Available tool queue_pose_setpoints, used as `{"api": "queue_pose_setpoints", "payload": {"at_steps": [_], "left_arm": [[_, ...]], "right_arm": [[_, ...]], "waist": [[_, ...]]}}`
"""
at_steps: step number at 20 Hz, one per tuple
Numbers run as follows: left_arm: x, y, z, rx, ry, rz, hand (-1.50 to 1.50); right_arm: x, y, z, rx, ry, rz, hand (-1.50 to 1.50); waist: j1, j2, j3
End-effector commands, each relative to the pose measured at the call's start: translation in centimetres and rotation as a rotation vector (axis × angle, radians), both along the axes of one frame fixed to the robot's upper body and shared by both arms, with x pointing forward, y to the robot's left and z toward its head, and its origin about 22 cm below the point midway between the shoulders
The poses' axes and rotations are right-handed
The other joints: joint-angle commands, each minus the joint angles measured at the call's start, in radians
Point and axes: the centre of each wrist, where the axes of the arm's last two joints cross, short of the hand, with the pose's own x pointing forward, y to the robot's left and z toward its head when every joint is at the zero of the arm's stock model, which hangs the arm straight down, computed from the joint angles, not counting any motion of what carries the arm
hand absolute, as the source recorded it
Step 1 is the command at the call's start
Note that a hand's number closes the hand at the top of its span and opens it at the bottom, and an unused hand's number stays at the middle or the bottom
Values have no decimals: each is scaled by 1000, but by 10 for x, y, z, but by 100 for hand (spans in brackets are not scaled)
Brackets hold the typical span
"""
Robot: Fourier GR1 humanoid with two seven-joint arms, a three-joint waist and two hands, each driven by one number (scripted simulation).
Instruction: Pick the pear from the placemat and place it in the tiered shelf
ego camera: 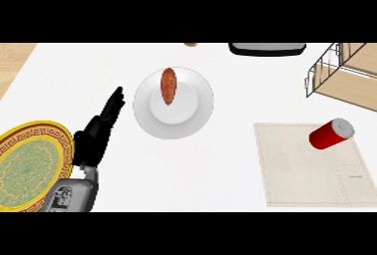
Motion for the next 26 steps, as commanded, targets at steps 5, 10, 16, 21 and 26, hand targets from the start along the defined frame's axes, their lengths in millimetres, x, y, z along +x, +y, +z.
{"api": "queue_pose_setpoints", "payload": {"at_steps": [5,10,16,21,26], "left_arm": [[0,-5,-4,-1,2,-7,0],[10,-1,-8,16,-10,-12,0],[18,12,0,7,9,-6,0],[6,-5,-6,13,-2,-6,0],[-2,11,3,2,-4,-10,0]], "right_arm": [[28,-42,-21,-68,8,-34,150],[50,-45,-43,-235,26,-42,150],[69,-78,-62,-189,9,-73,150],[64,-96,-60,-3,-243,50,150],[67,-122,-44,9,-258,73,150]], "waist": [[3,1,0],[8,7,0],[7,5,0],[7,5,1],[12,3,1]]}}
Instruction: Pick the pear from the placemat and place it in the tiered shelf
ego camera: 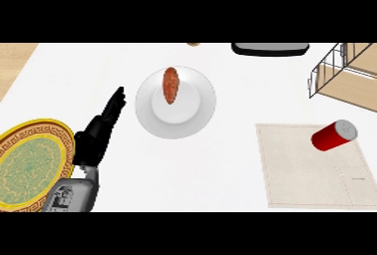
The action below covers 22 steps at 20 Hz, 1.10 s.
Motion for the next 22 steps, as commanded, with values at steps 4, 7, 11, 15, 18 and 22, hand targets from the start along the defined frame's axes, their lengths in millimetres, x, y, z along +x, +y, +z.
{"api": "queue_pose_setpoints", "payload": {"at_steps": [4,7,11,15,18,22], "left_arm": [[5,12,-11,-8,2,8,0],[1,-1,2,-8,7,2,0],[5,-2,-20,-2,5,-11,0],[-15,14,-14,5,-2,22,0],[-12,12,-14,-5,18,24,0],[-12,-1,-8,-7,-7,24,0]], "right_arm": [[7,-25,-38,23,-19,-5,150],[-3,-55,-30,-16,150,-208,150],[-5,-66,-21,35,117,-303,-150],[-4,-56,-31,73,95,-294,-150],[-9,-54,-39,124,9,-223,-150],[-18,-42,-15,178,-38,-148,-150]], "waist": [[-4,0,-1],[-4,-3,-3],[-7,1,-2],[-5,-4,-1],[-11,-5,-1],[-22,-11,-1]]}}
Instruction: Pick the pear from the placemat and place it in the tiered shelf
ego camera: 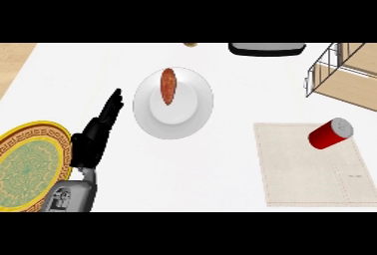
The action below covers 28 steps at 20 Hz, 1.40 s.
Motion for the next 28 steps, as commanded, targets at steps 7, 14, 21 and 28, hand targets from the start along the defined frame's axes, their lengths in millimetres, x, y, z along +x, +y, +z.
{"api": "queue_pose_setpoints", "payload": {"at_steps": [7,14,21,28], "left_arm": [[12,-10,4,11,-1,10,0],[9,20,4,4,8,16,0],[-8,4,-8,17,8,36,0],[-3,15,2,-2,9,56,0]], "right_arm": [[-13,4,42,84,-98,139,-150],[-40,-9,81,160,-423,98,-150],[-126,-60,139,266,-450,-44,-150],[-200,-86,117,372,-260,-78,-150]], "waist": [[-2,1,-1],[-8,-1,0],[-23,-7,-1],[-58,-15,0]]}}
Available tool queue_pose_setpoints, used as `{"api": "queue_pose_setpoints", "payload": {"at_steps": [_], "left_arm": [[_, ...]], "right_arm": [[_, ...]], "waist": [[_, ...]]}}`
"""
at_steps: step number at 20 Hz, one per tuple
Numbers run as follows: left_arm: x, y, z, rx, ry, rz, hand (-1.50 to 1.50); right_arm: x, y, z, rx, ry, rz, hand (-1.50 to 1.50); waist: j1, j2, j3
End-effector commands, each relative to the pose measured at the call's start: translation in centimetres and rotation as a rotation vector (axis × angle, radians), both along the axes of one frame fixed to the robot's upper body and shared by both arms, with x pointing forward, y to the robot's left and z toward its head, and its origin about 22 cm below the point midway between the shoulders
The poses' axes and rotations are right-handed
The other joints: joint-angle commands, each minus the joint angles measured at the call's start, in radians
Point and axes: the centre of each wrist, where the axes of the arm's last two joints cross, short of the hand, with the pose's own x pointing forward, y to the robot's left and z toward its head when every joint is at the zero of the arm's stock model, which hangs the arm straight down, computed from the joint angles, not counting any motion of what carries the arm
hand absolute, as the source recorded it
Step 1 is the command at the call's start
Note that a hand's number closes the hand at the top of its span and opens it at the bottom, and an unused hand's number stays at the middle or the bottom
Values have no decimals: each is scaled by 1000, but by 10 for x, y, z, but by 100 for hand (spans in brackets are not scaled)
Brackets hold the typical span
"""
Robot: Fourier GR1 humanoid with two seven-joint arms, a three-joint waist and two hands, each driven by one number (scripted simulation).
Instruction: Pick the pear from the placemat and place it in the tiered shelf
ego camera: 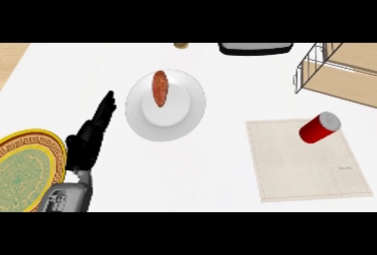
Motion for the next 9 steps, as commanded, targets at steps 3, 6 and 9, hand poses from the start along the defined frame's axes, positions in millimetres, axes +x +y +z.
{"api": "queue_pose_setpoints", "payload": {"at_steps": [3,6,9], "left_arm": [[-4,0,-8,3,7,33,0],[-8,0,-6,-3,16,18,0],[-2,4,-5,6,2,18,0]], "right_arm": [[-77,-18,-4,10,151,-7,-150],[-123,-24,2,15,159,37,-150],[-161,-31,-22,32,151,72,-150]], "waist": [[-28,-3,1],[-18,-2,1],[-21,-1,1]]}}
